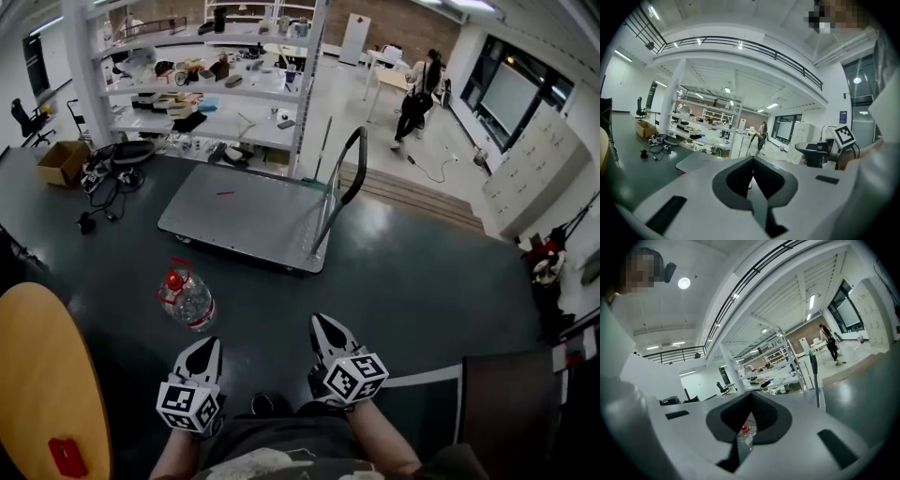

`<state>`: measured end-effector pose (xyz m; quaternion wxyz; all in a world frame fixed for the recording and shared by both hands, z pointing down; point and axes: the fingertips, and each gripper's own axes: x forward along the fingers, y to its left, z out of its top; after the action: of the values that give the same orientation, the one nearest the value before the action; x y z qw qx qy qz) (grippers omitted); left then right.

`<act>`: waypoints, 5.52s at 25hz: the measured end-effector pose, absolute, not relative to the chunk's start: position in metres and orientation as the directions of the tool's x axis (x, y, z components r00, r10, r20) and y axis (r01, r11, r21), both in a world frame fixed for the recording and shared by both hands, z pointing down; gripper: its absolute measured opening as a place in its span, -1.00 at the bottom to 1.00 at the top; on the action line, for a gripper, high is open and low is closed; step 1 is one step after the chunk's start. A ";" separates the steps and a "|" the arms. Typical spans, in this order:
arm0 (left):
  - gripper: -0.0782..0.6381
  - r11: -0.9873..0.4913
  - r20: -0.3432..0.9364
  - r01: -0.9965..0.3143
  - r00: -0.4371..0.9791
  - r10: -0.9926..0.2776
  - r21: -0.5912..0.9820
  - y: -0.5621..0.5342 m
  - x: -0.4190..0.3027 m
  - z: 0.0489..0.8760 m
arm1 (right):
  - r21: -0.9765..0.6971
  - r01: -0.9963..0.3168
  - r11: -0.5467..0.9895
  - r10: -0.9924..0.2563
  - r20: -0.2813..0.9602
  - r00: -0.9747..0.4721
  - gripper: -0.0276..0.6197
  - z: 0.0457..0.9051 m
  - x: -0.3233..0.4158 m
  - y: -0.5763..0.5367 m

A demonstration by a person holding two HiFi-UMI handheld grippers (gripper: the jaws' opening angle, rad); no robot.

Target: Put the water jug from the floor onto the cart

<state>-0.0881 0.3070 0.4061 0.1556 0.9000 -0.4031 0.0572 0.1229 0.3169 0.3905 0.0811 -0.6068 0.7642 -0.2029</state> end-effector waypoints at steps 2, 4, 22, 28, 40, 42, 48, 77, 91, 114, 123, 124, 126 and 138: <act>-0.76 -0.637 0.232 -0.734 0.679 -0.697 0.233 0.299 -0.090 0.409 | -0.408 -0.899 0.161 -0.964 0.129 -0.231 -0.94 0.394 0.122 0.315; -0.76 -0.641 0.228 -0.728 0.685 -0.692 0.241 0.293 -0.093 0.411 | -0.400 -0.904 0.151 -0.965 0.137 -0.221 -0.94 0.397 0.120 0.313; -0.76 -0.494 0.268 -0.830 0.553 -0.789 0.259 0.209 -0.133 0.412 | -0.401 -0.888 0.225 -0.946 0.127 -0.297 -0.94 0.389 0.117 0.162; -0.76 -0.412 0.297 -0.871 0.481 -0.825 0.268 0.156 -0.144 0.425 | -0.406 -0.878 0.253 -0.933 0.135 -0.332 -0.94 0.396 0.120 0.091; -0.76 -0.268 0.351 -0.924 0.355 -0.867 0.273 0.027 -0.106 0.439 | -0.405 -0.842 0.356 -0.880 0.158 -0.448 -0.94 0.419 0.166 -0.074; -0.76 -0.246 0.354 -0.931 0.334 -0.873 0.271 0.009 -0.096 0.439 | -0.414 -0.828 0.378 -0.864 0.163 -0.477 -0.95 0.426 0.168 -0.098; -0.76 -0.118 0.384 -0.957 0.217 -0.897 0.265 -0.011 -0.103 0.443 | -0.449 -0.762 0.467 -0.774 0.209 -0.598 -0.94 0.452 0.137 -0.147; -0.76 0.073 0.472 -0.938 0.103 -0.875 0.340 -0.035 -0.280 0.548 | -0.322 -0.674 0.665 -0.478 0.509 -0.715 -0.94 0.566 -0.123 -0.176; -0.76 0.127 0.557 -0.930 0.093 -0.825 0.345 -0.052 -0.336 0.630 | -0.266 -0.653 0.709 -0.349 0.672 -0.653 -0.90 0.684 -0.201 -0.189; -0.76 0.358 0.675 -0.846 0.003 -0.738 0.395 -0.062 -0.324 0.734 | -0.124 -0.454 0.883 -0.058 0.929 -0.366 -0.61 0.884 -0.241 -0.180; -0.76 0.351 0.683 -0.851 0.012 -0.730 0.391 -0.072 -0.325 0.736 | -0.148 -0.491 0.858 -0.056 0.924 -0.378 -0.82 0.882 -0.245 -0.182; -0.76 0.350 0.681 -0.851 0.011 -0.732 0.391 -0.072 -0.325 0.734 | -0.154 -0.486 0.860 -0.055 0.920 -0.389 -0.82 0.879 -0.247 -0.180; -0.76 0.349 0.677 -0.850 0.011 -0.736 0.393 -0.072 -0.323 0.733 | -0.163 -0.474 0.865 -0.048 0.914 -0.403 -0.81 0.873 -0.249 -0.174; -0.76 0.310 0.664 -0.880 0.008 -0.748 0.361 -0.076 -0.325 0.707 | -0.187 -0.398 0.898 -0.056 0.849 -0.525 -0.78 0.799 -0.256 -0.157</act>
<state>-0.3249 -0.0760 0.7074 0.4071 0.5818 -0.6995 0.0809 -0.2561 -0.1566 0.7989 -0.4688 -0.1331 0.8539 -0.1825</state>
